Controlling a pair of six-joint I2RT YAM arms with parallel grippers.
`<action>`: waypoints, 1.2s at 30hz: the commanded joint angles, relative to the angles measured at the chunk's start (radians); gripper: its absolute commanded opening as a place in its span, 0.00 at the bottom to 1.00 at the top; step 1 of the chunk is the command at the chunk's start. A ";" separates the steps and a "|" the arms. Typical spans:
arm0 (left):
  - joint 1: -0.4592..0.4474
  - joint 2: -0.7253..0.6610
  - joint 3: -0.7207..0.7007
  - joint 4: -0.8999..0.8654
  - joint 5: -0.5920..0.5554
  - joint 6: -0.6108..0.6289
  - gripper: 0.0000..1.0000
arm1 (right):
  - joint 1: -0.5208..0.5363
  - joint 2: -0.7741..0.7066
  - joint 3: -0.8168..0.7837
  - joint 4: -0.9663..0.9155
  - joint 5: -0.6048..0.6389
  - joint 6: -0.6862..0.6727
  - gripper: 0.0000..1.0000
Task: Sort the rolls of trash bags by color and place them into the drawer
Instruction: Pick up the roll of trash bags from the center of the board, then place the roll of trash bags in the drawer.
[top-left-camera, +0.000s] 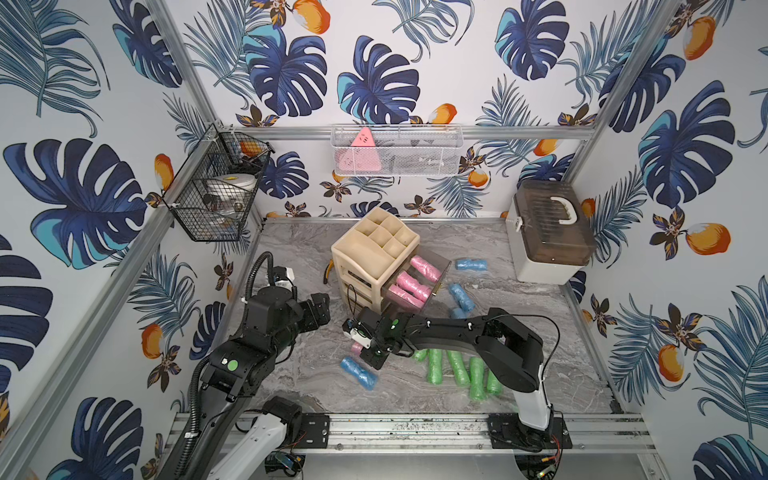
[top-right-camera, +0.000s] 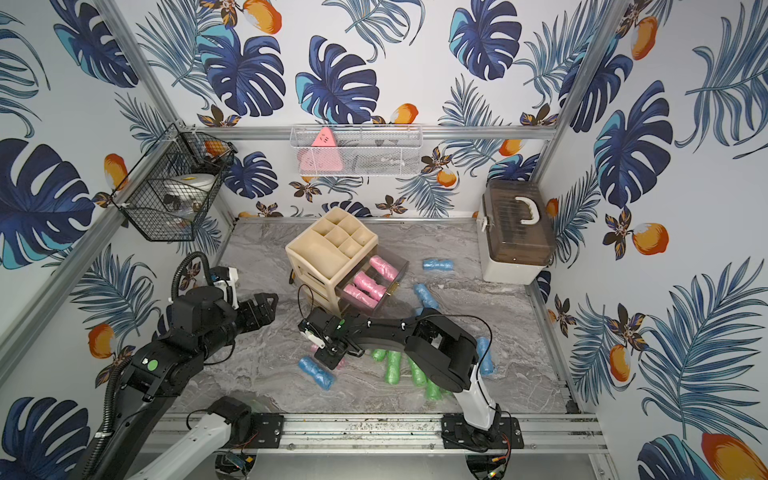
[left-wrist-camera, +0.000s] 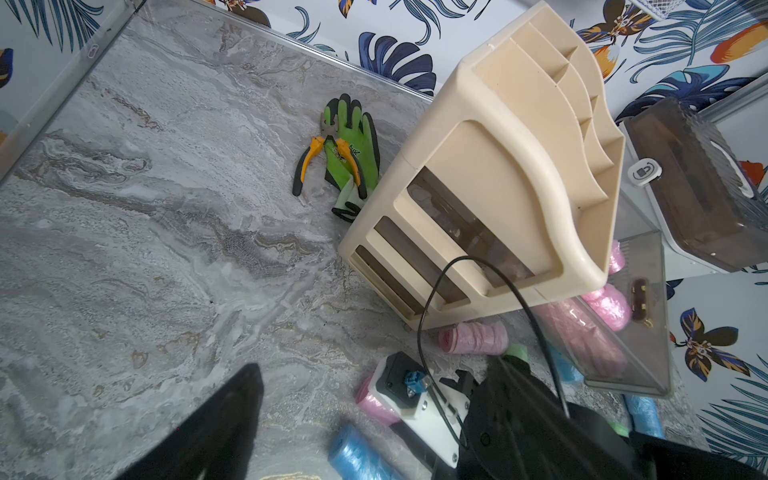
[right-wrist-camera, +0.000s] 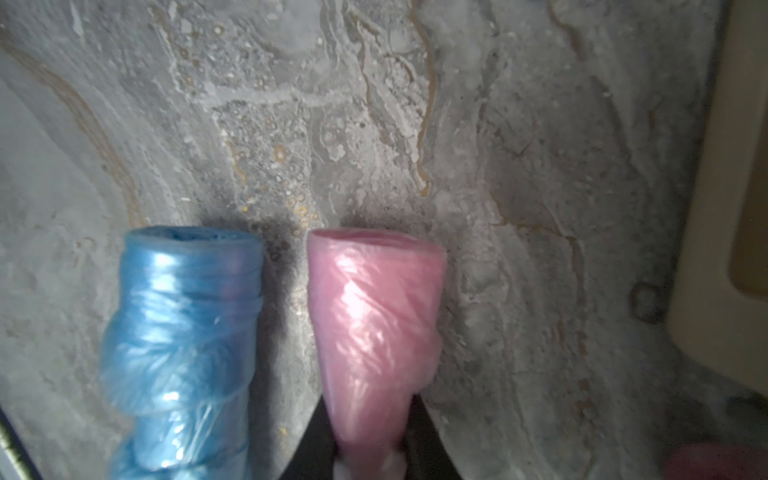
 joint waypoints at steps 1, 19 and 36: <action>0.001 0.012 0.017 -0.007 -0.014 0.013 0.89 | 0.000 -0.051 -0.016 -0.005 -0.001 0.001 0.12; 0.002 0.092 0.097 0.072 0.079 0.069 0.91 | -0.025 -0.489 -0.063 0.022 -0.004 -0.055 0.00; 0.001 0.144 0.117 0.271 0.095 0.174 0.99 | -0.331 -0.704 -0.155 0.142 0.055 -0.164 0.00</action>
